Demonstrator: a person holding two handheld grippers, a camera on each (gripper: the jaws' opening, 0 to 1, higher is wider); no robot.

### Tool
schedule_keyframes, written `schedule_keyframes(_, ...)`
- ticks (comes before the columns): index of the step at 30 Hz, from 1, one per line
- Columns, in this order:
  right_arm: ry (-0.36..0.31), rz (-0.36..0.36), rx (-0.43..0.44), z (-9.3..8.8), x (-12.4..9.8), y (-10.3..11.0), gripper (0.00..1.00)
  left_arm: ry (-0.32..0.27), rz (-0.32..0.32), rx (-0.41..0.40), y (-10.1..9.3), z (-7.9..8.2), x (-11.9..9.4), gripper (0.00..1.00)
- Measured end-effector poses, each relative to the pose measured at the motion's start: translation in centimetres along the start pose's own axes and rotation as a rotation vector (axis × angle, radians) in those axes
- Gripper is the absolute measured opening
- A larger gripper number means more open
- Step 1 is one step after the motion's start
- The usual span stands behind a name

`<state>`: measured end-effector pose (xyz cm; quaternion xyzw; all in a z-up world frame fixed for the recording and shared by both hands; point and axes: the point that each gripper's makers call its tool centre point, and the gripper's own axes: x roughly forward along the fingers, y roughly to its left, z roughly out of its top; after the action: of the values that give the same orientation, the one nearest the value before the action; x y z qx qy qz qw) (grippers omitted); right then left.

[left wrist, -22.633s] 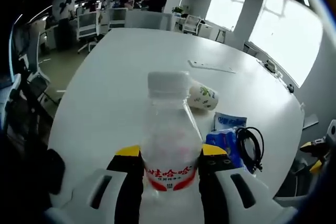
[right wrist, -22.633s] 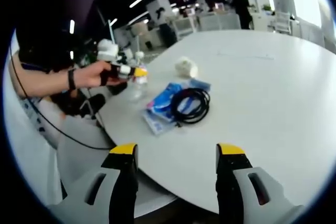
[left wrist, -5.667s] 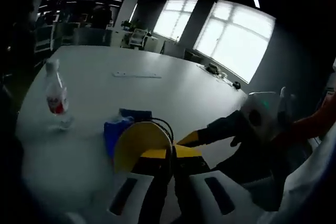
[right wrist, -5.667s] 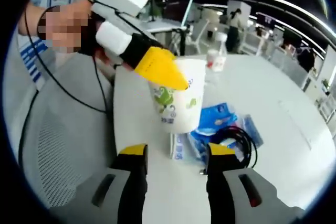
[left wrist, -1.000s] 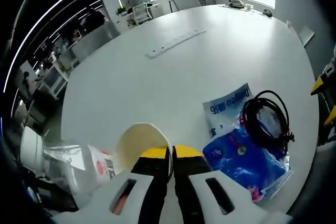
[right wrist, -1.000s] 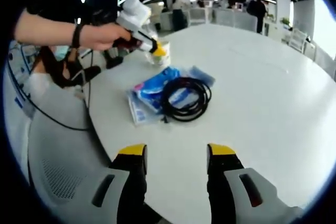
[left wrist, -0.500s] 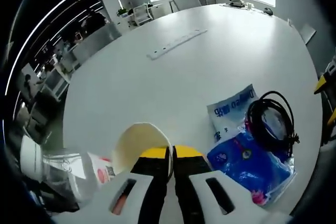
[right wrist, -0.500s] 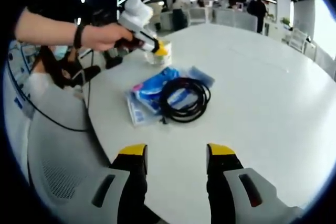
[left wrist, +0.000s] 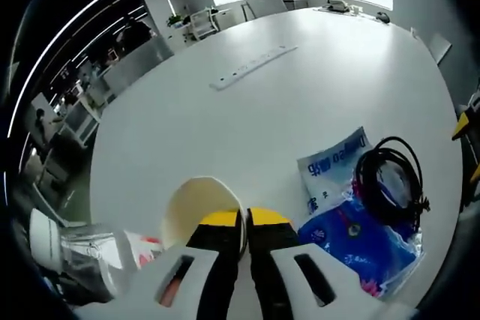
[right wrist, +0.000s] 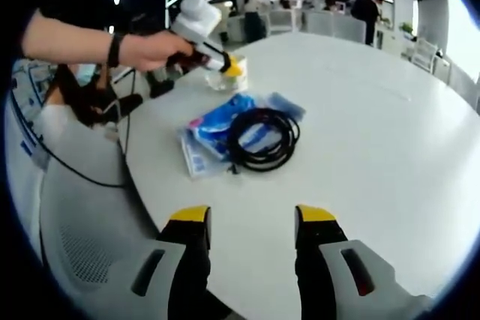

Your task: Arrange the tabletop items into an orderly group along one side of the table until the central work area is clear of visible clutter.

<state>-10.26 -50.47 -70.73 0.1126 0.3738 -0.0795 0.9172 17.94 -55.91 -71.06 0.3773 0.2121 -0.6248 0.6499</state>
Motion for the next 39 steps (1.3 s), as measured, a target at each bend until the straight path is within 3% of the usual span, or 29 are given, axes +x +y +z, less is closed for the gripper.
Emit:
schedule_keyframes(21, -0.035, 0.018, 0.013, 1.2, 0.2, 0.5, 0.42, -0.074, 0.005, -0.053, -0.1, 1.7, -2.7, 0.1)
schedule_keyframes(39, -0.071, 0.016, 0.052, 0.6, -0.5, 0.6, 0.41, -0.118, 0.038, -0.075, -0.9, 1.2, -6.2, 0.14)
